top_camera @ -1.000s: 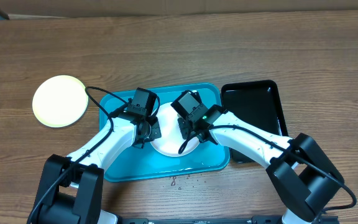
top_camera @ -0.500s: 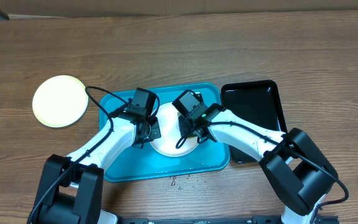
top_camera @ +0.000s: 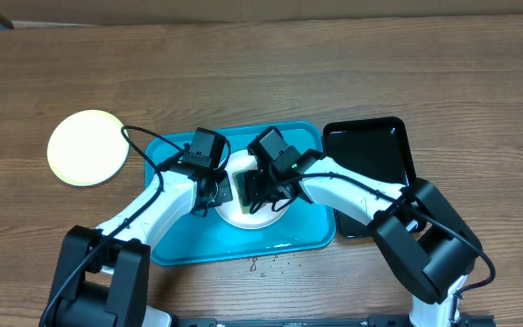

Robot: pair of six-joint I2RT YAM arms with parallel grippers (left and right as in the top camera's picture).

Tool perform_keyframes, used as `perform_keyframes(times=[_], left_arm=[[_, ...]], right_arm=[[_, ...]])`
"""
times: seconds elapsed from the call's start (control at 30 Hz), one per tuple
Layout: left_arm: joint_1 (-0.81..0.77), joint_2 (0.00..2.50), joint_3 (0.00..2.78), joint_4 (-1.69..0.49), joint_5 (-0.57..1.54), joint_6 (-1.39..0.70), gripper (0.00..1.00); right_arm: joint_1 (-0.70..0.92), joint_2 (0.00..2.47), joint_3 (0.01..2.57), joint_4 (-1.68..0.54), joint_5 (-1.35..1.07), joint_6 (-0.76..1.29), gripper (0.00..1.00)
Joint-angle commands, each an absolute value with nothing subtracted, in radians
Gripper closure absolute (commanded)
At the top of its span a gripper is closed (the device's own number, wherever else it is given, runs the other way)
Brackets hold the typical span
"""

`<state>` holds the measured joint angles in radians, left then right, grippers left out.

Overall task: Clean dirty plates on tray and stack at the side
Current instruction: 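Scrub the white plate with the sponge while the left gripper holds it, then return the sponge to the black tray with the right gripper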

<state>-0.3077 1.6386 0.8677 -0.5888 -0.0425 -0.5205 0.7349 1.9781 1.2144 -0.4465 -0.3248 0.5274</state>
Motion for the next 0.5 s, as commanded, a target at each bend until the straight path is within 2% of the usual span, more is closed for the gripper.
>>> perform_keyframes(times=[0.0, 0.27, 0.47], left_arm=[[-0.315, 1.649, 0.852, -0.587, -0.033, -0.508, 0.96], [-0.315, 1.649, 0.852, -0.589, -0.033, -0.508, 0.96], [-0.315, 1.649, 0.852, -0.59, -0.034, -0.506, 0.96]], right_arm=[[0.695, 1.991, 1.262, -0.463, -0.505, 0.467, 0.96], [0.599, 1.814, 1.403, -0.614, -0.512, 0.409, 0.96], [0.499, 1.7, 1.409, -0.797, -0.326, 0.406, 0.96]])
